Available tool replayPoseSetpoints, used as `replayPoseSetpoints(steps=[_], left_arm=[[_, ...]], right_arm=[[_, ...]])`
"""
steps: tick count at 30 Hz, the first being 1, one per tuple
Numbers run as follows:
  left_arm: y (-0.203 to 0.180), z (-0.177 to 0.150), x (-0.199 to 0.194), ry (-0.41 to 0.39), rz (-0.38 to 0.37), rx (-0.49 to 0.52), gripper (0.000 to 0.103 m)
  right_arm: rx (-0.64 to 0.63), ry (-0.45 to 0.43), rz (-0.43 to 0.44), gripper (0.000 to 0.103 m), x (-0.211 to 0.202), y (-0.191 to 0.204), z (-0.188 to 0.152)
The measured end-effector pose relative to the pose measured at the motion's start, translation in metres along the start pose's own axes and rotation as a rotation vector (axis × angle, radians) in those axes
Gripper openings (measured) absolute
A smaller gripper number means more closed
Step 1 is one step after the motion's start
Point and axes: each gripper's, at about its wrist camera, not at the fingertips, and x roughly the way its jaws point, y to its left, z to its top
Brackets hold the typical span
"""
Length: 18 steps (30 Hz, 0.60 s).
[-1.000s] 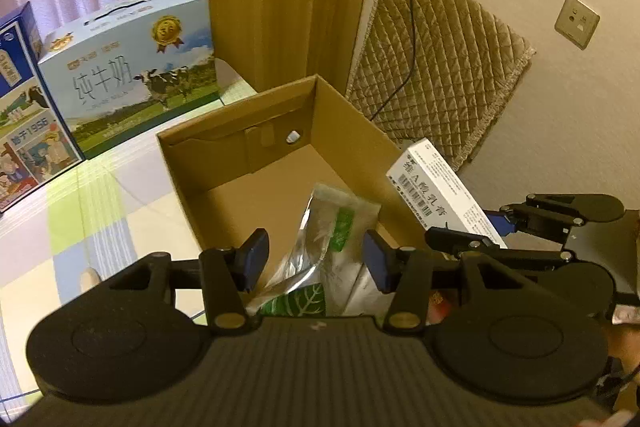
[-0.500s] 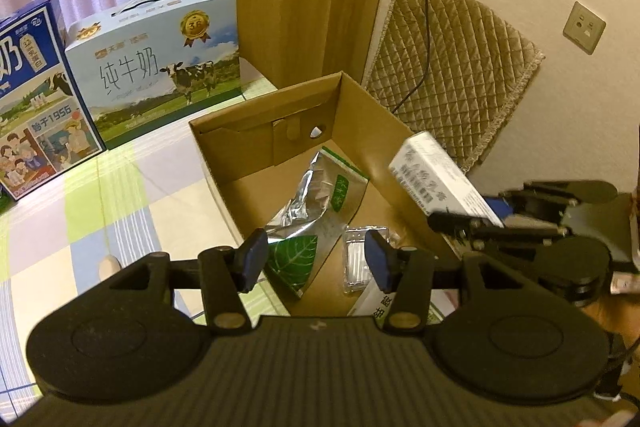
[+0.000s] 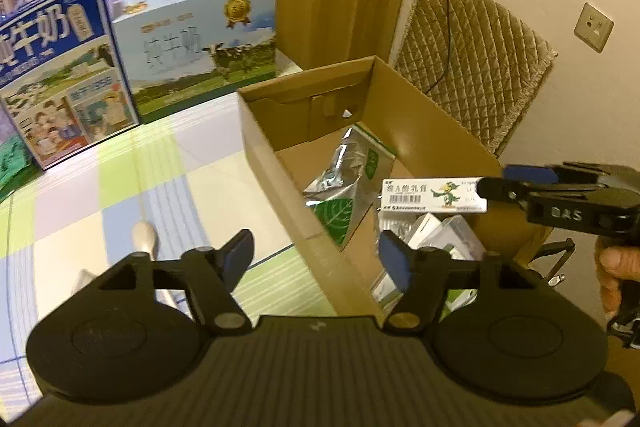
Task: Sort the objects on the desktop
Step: 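Open the left tool to drop the foil bag while the right tool drops the white box, then move both tools back toward the night light and spoon on the table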
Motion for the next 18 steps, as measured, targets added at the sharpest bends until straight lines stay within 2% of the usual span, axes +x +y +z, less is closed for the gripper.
replayPoseSetpoints(steps=[1, 8, 13, 18], left_arm=[[0.002, -0.004, -0.005, -0.006, 0.007, -0.002, 0.075], [0.010, -0.035, -0.040, -0.029, 0.041, -0.011, 0.085], [0.014, -0.061, -0.066, -0.044, 0.071, -0.019, 0.096], [0.021, -0.085, -0.086, -0.037, 0.107, -0.026, 0.099]], right_arm=[[0.005, 0.002, 0.009, 0.055, -0.005, 0.002, -0.004], [0.009, -0.012, 0.053, 0.073, -0.035, 0.031, -0.029], [-0.011, -0.041, 0.060, 0.099, -0.056, 0.062, -0.039], [-0.047, -0.033, 0.091, 0.101, -0.061, 0.089, -0.047]])
